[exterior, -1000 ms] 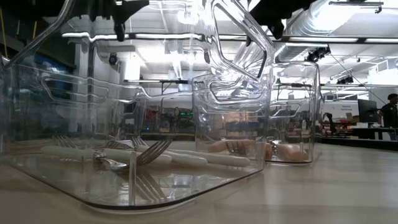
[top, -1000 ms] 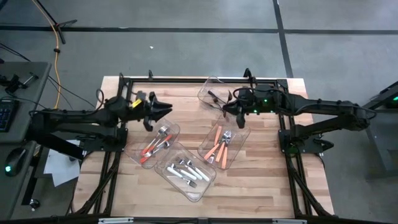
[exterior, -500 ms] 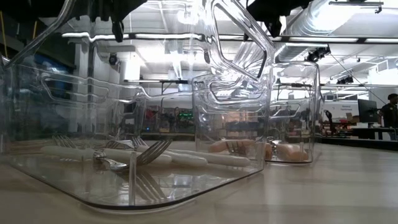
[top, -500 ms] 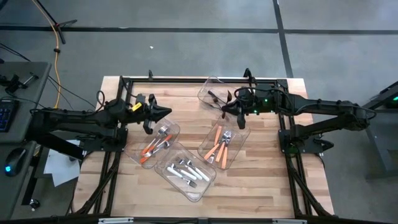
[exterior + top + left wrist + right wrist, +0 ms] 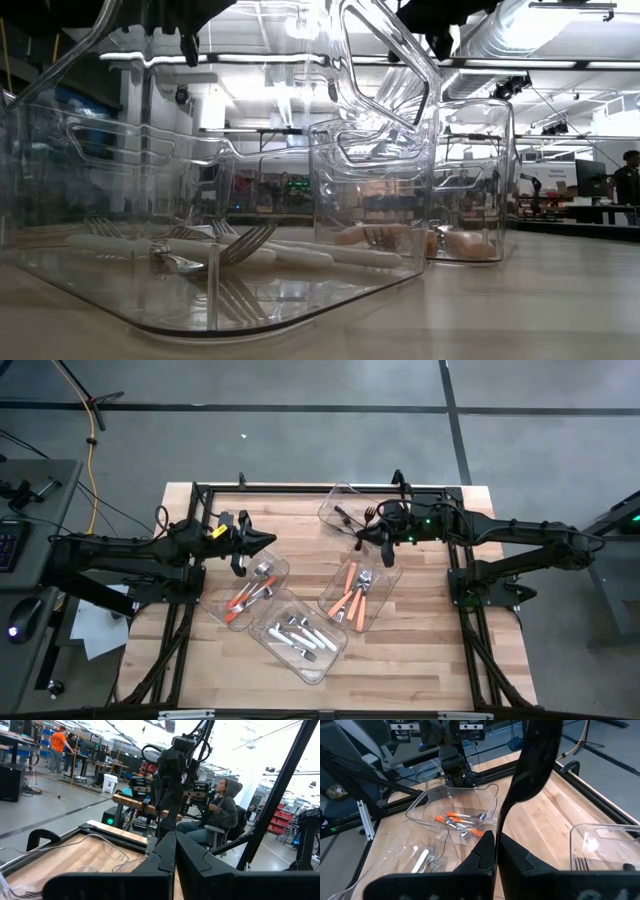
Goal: Sort silverware by color (type)
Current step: Put the black fork into the top transparent bin
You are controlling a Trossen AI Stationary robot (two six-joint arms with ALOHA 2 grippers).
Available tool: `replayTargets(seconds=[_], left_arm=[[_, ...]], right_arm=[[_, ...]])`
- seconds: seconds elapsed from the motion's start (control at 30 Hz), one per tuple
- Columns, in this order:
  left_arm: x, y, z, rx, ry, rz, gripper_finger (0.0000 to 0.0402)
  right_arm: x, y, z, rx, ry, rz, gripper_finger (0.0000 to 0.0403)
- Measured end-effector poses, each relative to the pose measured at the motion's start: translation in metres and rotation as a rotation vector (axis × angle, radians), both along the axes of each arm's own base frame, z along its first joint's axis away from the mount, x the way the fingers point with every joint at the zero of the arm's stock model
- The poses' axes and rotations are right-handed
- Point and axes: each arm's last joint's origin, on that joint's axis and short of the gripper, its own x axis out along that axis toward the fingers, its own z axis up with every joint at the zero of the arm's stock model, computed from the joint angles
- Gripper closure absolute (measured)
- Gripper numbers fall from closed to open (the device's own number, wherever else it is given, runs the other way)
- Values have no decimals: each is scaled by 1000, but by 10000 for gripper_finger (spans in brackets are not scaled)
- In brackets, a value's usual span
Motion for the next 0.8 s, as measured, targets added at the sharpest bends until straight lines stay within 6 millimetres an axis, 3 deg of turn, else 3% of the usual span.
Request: replayTargets(seconds=[0.6,0.8], left_arm=[[0,-1,-1,5,10,-33,401],[0,-1,-1,4,16,-33,401]], right_arm=[[3,-2,8,76,-94,-83,402],[15,-13,27,41,-23,-151,402]])
